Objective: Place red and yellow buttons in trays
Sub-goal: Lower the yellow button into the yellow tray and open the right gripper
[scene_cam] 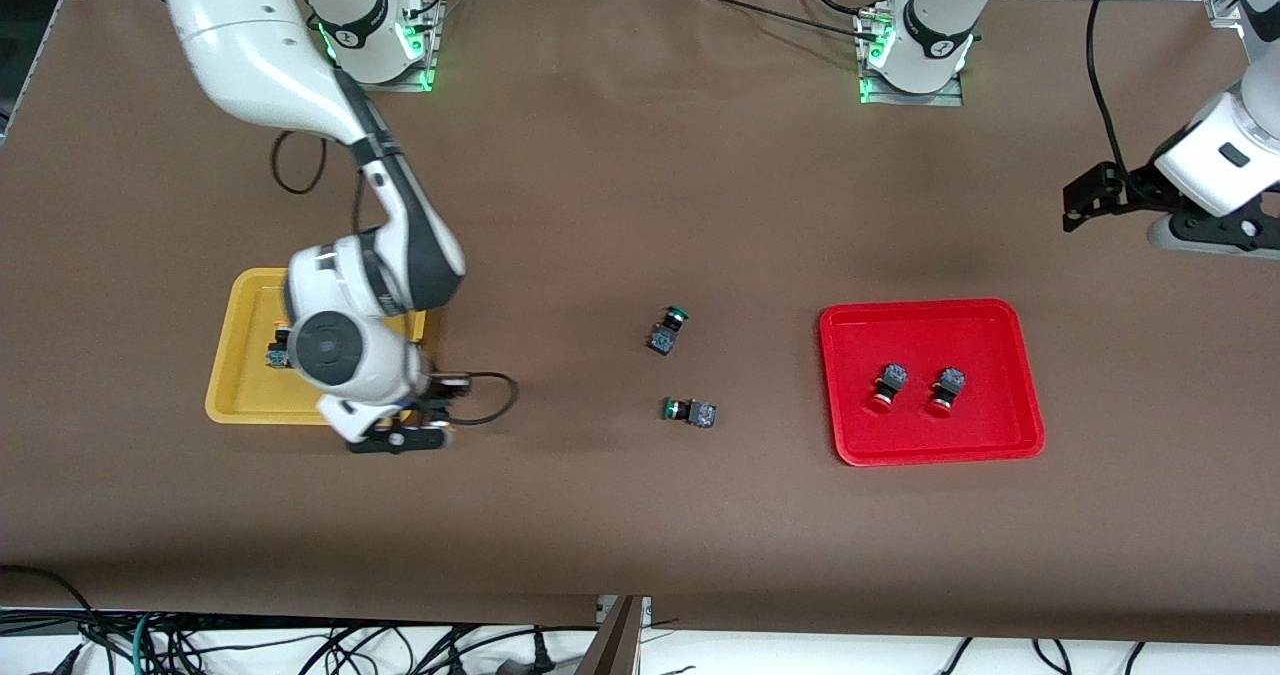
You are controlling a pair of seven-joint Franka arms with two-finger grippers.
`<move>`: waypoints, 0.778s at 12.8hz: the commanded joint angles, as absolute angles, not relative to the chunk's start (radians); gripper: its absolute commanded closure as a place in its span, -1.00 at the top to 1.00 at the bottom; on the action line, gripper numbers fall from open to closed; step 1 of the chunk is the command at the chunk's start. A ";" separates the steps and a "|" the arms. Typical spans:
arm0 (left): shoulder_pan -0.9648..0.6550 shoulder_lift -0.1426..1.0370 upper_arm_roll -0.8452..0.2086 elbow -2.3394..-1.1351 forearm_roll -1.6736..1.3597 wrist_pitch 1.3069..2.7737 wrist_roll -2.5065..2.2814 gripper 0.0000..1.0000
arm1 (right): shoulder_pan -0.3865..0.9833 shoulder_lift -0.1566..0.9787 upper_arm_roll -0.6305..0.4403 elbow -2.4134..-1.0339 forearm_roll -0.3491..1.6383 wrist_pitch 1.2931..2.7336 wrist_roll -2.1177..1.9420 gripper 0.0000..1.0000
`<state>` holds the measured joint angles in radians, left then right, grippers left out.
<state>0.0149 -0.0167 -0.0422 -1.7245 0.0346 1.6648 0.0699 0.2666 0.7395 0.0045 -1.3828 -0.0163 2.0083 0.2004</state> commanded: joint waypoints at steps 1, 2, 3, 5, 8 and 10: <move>-0.002 -0.023 -0.037 -1.741 0.017 1.651 0.008 1.00 | 0.189 0.611 -0.008 -1.612 -0.002 2.022 0.060 -1.00; -0.011 -0.017 -0.041 -1.740 0.012 1.652 -0.053 1.00 | 0.164 0.609 -0.027 -1.643 0.000 2.023 0.022 -1.00; -0.015 -0.014 -0.043 -1.733 0.017 1.652 -0.058 1.00 | 0.155 0.607 -0.050 -1.667 0.000 2.026 0.012 -1.00; -0.012 -0.012 -0.058 -1.723 0.014 1.646 -0.060 1.00 | 0.152 0.589 -0.061 -1.715 0.002 2.031 0.012 -1.00; -0.012 -0.012 -0.061 -1.721 0.015 1.646 -0.061 1.00 | 0.141 0.580 -0.078 -1.797 0.002 2.092 0.011 -1.00; -0.014 -0.012 -0.064 -1.720 0.015 1.646 -0.061 1.00 | 0.138 0.568 -0.081 -1.815 0.002 2.114 0.011 0.28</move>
